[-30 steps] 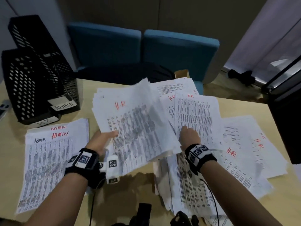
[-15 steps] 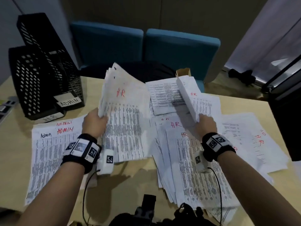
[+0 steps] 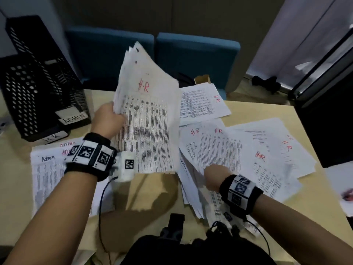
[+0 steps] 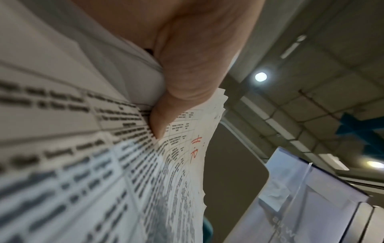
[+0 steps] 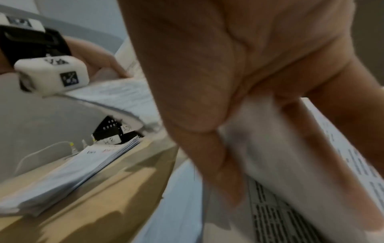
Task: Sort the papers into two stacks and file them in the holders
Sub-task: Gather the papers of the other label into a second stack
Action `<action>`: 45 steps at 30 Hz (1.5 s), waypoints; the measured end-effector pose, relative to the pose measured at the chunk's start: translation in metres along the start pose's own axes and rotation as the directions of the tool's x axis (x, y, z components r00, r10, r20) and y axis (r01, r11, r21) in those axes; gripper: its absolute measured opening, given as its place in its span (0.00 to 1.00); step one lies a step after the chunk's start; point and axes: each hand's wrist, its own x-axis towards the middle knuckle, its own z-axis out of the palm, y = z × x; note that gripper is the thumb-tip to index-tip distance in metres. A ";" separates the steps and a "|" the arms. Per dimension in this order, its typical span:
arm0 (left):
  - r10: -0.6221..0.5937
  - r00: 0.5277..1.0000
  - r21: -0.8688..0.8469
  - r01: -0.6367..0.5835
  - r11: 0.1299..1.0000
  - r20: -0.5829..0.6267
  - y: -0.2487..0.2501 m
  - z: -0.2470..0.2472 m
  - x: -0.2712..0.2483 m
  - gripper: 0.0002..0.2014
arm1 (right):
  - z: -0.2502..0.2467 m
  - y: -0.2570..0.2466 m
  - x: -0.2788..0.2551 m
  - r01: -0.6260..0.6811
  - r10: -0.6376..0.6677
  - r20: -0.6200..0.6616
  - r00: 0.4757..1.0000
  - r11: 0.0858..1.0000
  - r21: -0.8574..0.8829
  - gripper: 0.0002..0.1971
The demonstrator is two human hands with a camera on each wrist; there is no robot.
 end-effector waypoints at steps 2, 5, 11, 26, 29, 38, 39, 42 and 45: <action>-0.051 0.996 -0.004 0.051 0.999 0.076 -0.019 0.016 -0.003 0.15 | 0.005 0.010 0.001 0.036 -0.044 0.104 0.994 0.996 0.077 0.28; -0.116 0.982 0.057 0.109 0.992 0.146 -0.049 0.037 -0.011 0.12 | 0.003 0.040 0.010 -0.037 0.015 0.080 0.997 0.960 0.276 0.43; -0.263 0.946 0.067 0.254 0.965 0.190 -0.090 0.054 -0.022 0.10 | 0.029 0.120 0.032 -0.452 0.656 -0.077 0.751 0.595 0.664 0.50; -0.299 0.931 -0.003 0.307 0.952 0.210 -0.130 0.078 -0.034 0.07 | 0.020 0.084 0.038 -0.210 0.357 0.053 0.932 0.416 0.885 0.21; -0.300 0.925 -0.086 0.327 0.941 0.235 -0.135 0.078 -0.033 0.06 | -0.023 0.076 0.019 -0.122 0.360 -0.196 0.912 0.695 0.708 0.10; -0.319 0.897 -0.361 0.420 0.833 0.307 -0.142 0.070 -0.036 0.11 | -0.153 0.075 -0.048 0.137 0.296 -0.700 0.650 0.861 0.490 0.06; -0.320 0.895 -0.355 0.421 0.834 0.310 -0.144 0.072 -0.035 0.12 | -0.159 0.075 -0.050 0.179 0.292 -0.716 0.634 0.845 0.504 0.06; -0.354 0.867 -0.295 0.461 0.837 0.351 -0.148 0.076 -0.036 0.14 | -0.161 0.069 -0.045 0.337 0.320 -0.686 0.654 0.688 0.642 0.04; -0.364 0.840 -0.365 0.511 0.778 0.401 -0.148 0.078 -0.038 0.37 | -0.133 0.051 -0.018 0.435 0.310 -0.576 0.757 0.418 0.797 0.08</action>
